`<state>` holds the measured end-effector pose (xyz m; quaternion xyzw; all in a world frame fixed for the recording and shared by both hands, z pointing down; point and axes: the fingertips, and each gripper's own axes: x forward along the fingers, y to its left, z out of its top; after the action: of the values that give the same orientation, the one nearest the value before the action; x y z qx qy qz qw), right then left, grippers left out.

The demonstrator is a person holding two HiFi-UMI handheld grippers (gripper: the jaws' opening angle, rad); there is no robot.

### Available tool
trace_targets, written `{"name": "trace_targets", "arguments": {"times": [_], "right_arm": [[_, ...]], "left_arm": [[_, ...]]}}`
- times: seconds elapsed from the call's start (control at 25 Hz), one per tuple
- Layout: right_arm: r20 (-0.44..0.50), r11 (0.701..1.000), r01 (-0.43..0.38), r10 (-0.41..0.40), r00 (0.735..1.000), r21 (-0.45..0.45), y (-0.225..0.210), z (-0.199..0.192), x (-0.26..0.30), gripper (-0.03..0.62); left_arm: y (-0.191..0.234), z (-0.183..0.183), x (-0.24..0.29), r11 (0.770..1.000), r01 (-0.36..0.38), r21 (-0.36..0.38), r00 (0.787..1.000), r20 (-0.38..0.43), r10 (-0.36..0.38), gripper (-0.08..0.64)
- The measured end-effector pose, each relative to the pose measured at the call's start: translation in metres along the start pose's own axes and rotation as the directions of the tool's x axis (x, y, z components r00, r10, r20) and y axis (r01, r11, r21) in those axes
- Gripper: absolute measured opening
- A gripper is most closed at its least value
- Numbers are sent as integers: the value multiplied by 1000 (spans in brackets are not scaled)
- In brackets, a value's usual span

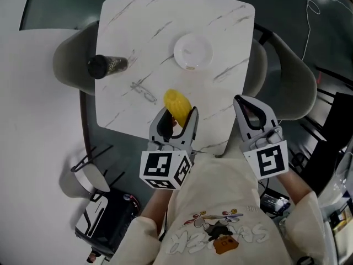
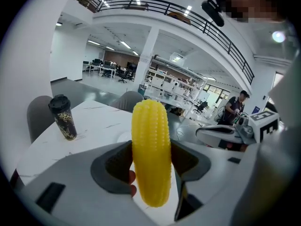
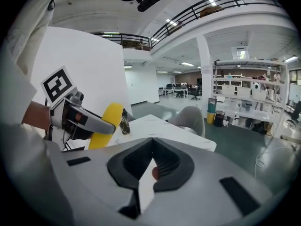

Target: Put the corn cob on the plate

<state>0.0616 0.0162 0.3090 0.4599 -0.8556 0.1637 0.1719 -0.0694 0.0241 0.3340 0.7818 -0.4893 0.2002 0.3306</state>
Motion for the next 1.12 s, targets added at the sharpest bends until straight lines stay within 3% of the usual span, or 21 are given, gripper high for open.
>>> {"name": "trace_targets", "arguments": {"times": [0.84, 1.12], "right_arm": [[-63, 992, -123, 122, 991, -5, 10, -25, 96, 5], [-59, 993, -114, 114, 992, -1, 3, -33, 112, 5]], "left_arm": [[50, -29, 74, 995, -63, -81, 996, -75, 57, 247], [61, -42, 95, 990, -80, -112, 993, -98, 69, 247]]}}
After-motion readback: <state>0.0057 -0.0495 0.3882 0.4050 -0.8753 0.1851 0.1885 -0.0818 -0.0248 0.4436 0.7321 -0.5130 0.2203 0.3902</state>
